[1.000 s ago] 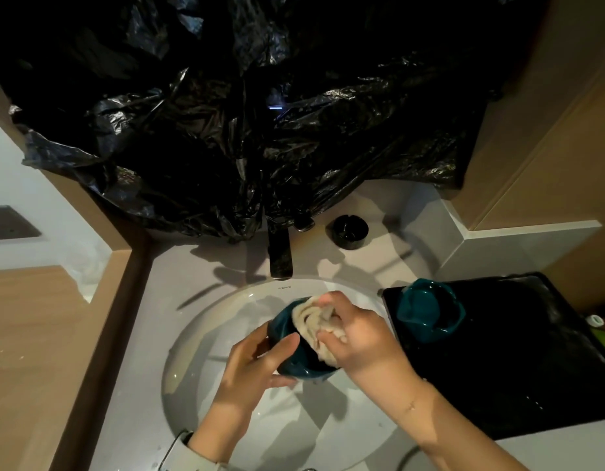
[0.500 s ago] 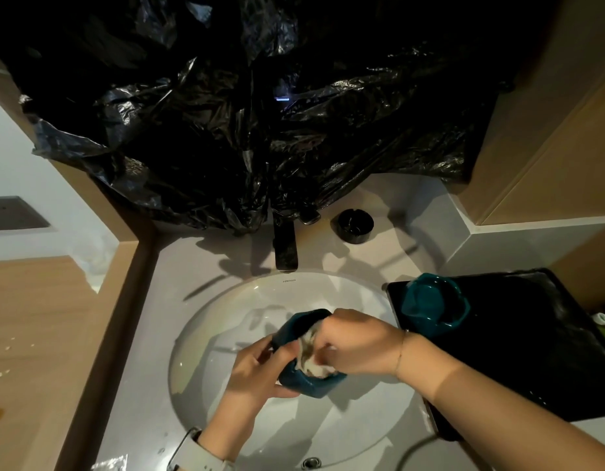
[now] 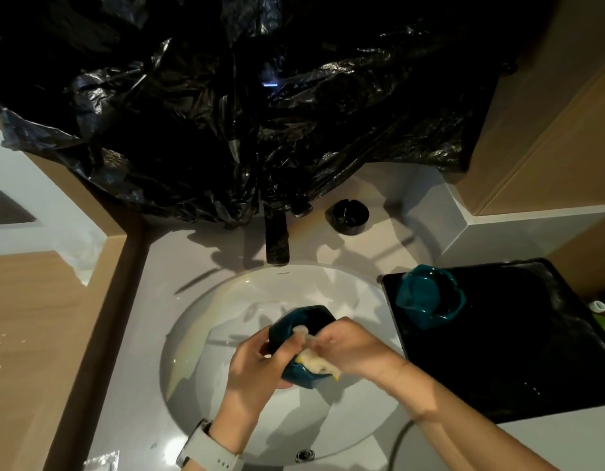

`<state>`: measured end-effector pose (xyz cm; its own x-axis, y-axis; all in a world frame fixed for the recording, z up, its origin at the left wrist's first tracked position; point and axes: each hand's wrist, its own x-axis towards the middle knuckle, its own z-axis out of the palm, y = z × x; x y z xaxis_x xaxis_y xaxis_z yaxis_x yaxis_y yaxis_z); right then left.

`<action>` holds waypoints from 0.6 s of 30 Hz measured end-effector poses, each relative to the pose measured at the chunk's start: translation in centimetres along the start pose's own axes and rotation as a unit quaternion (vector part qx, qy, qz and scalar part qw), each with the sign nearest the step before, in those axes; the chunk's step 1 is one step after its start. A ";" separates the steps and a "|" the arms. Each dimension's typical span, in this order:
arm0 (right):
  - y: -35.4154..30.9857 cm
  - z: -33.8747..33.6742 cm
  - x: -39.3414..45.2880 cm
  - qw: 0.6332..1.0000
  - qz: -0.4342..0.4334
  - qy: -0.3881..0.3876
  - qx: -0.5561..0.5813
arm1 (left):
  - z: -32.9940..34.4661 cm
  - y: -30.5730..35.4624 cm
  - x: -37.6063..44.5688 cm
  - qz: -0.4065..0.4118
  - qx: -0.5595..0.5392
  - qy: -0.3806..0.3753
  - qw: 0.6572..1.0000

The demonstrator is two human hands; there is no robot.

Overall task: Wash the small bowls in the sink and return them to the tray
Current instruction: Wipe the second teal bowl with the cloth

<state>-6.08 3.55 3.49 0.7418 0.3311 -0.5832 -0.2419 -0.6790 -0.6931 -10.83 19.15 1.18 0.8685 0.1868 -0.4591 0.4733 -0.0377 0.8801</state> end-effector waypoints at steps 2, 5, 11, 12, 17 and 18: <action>1.0 -0.9 -1.2 0.985 -0.009 -0.001 0.170 | 0.3 0.4 -0.6 0.010 -0.001 -0.013 1.000; 2.2 -1.8 -3.7 0.930 -0.029 0.069 0.361 | 0.9 1.4 -1.6 0.018 -0.026 -0.019 0.999; 6.1 -5.1 -9.6 0.737 -0.036 0.198 0.645 | 3.3 4.0 -3.7 0.010 -0.047 -0.050 0.998; 6.6 -5.9 -10.7 0.713 -0.028 0.200 0.672 | 4.2 4.4 -4.0 0.014 -0.047 -0.061 0.997; 8.5 -10.1 -15.1 0.724 -0.056 0.221 0.651 | 11.1 6.4 -4.7 -0.022 -0.087 -0.112 0.990; 9.1 -11.0 -15.6 0.741 -0.058 0.256 0.617 | 12.8 6.7 -4.6 -0.035 -0.081 -0.134 0.987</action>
<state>-13.00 -14.96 10.93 0.8665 -0.1667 -0.4706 -0.3110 0.5571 -0.7700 -9.83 5.48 7.64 0.8529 -0.0831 -0.5154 0.5221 0.1279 0.8433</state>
